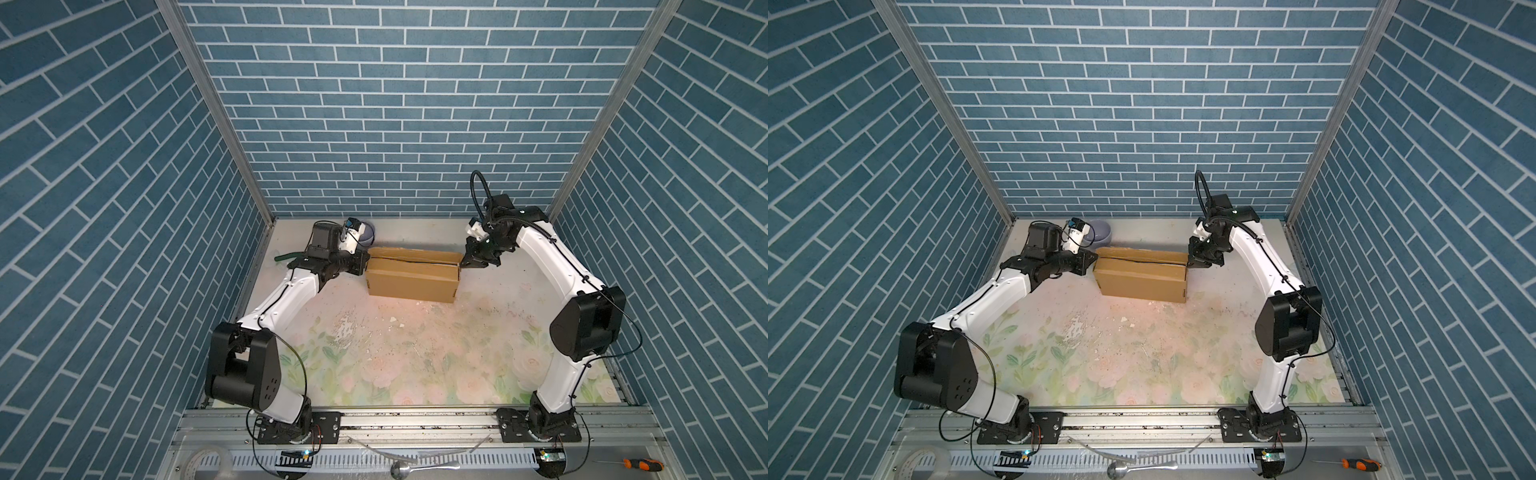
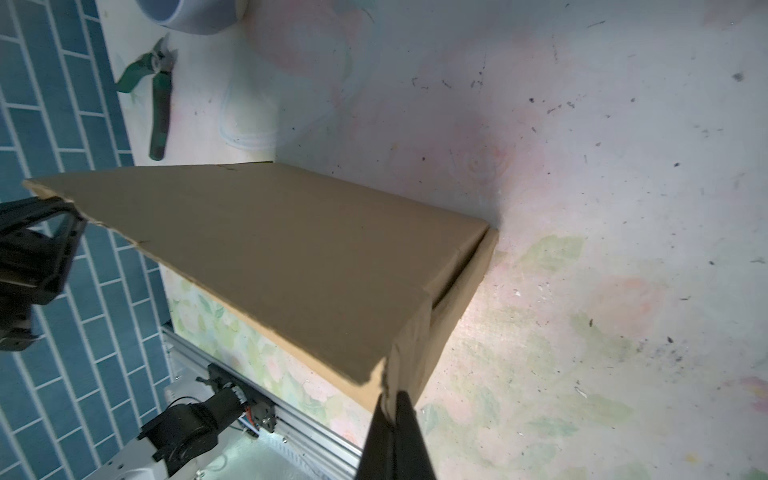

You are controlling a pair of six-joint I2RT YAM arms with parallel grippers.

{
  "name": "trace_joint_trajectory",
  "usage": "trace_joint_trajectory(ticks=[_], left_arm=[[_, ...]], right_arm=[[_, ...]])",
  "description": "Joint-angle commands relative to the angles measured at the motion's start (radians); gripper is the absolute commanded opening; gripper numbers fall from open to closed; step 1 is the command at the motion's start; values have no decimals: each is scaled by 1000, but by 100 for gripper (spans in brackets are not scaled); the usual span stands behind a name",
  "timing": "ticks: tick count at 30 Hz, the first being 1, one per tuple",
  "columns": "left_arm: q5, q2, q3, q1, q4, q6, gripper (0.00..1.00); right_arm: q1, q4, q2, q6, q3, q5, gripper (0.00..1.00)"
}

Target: Fold the paper box

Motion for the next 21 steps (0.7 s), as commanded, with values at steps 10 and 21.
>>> trace_joint_trajectory(ticks=[10,21], left_arm=[[3,18,-2,-14,-78,8,0],[5,22,-5,-14,-72,3,0]], right_arm=[[-36,95,-15,88,-41,-201,0],[-72,126,-19,108,-72,-239,0]])
